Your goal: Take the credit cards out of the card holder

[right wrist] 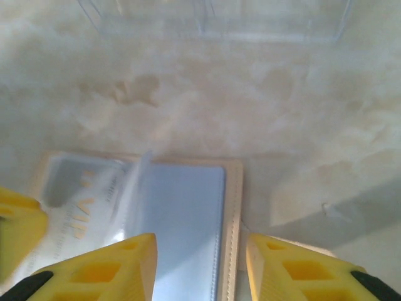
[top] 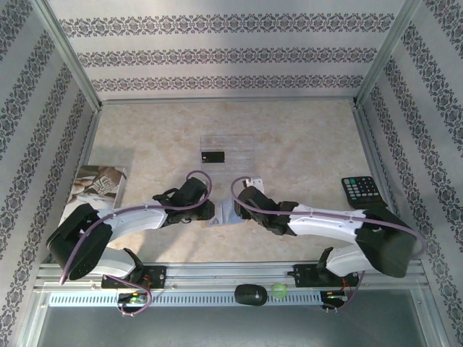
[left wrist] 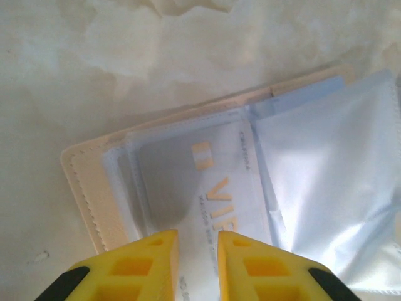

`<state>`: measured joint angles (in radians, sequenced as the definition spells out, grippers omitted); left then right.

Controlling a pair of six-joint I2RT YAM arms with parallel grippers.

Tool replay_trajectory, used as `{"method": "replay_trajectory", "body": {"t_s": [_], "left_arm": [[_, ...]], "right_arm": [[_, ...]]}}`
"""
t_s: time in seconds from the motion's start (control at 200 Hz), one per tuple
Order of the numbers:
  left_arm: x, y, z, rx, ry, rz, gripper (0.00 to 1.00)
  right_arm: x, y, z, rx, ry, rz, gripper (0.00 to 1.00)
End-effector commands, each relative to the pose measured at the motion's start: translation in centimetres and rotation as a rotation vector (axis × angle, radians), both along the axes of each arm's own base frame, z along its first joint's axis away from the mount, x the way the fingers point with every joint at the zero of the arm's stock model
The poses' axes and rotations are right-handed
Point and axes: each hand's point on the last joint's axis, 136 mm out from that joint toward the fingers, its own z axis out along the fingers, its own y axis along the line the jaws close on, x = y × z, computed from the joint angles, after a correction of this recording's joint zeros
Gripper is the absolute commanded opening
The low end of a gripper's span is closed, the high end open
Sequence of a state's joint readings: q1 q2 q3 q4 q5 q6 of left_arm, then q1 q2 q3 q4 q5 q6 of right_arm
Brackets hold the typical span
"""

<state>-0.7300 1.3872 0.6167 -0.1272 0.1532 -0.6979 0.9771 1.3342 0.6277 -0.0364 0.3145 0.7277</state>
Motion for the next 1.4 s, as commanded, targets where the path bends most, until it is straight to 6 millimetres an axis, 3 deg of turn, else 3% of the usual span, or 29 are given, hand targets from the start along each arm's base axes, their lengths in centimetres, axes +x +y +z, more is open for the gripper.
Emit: {"method": "replay_trajectory", "body": {"t_s": [0.0,0.1,0.415,0.57,0.65,0.724,0.814,0.884,0.994,1.134,1.274,1.399], "left_arm": [[-0.4,-1.5,1.8,0.025,-0.026,-0.076,0.26],[-0.6,-3.9,2.0,0.013,-0.015,-0.139,0.27],[-2.2,-9.4,-1.8,0.015,0.146,-0.301,0.24],[-2.6,-11.1,-0.9,-0.066,0.155,-0.353,0.29],[-2.1,-10.3,0.0,-0.052,0.110,-0.325,0.30],[-1.2,-9.4,2.2,-0.077,0.029,-0.278,0.35],[0.0,-7.0,4.4,-0.061,-0.054,-0.195,0.38],[0.7,-4.7,5.0,-0.027,-0.102,-0.132,0.39],[0.8,-1.6,3.4,0.048,-0.068,-0.077,0.37],[0.6,-0.4,0.9,0.107,-0.025,-0.065,0.35],[0.7,0.4,-0.9,0.142,-0.002,-0.052,0.33],[0.4,0.8,-2.2,0.153,0.026,-0.054,0.31]], "right_arm": [[0.7,-1.5,2.0,-0.013,-0.076,-0.031,0.43],[0.9,-2.3,3.2,0.005,-0.107,-0.041,0.44],[1.4,-4.8,4.5,0.045,-0.144,-0.099,0.41],[1.3,-5.3,4.1,0.062,-0.126,-0.111,0.41],[1.3,-5.1,4.2,0.076,-0.125,-0.099,0.41],[1.3,-4.3,4.5,0.104,-0.116,-0.071,0.42],[1.0,-2.7,4.5,0.149,-0.083,-0.001,0.40],[0.6,-1.0,4.0,0.176,-0.028,0.072,0.33],[-0.5,2.4,3.2,0.200,0.068,0.219,0.24],[-1.5,4.2,0.4,0.155,0.185,0.263,0.19],[-2.2,3.9,-2.7,0.109,0.269,0.213,0.14],[-3.0,1.7,-5.5,0.027,0.326,0.126,0.10]]}}
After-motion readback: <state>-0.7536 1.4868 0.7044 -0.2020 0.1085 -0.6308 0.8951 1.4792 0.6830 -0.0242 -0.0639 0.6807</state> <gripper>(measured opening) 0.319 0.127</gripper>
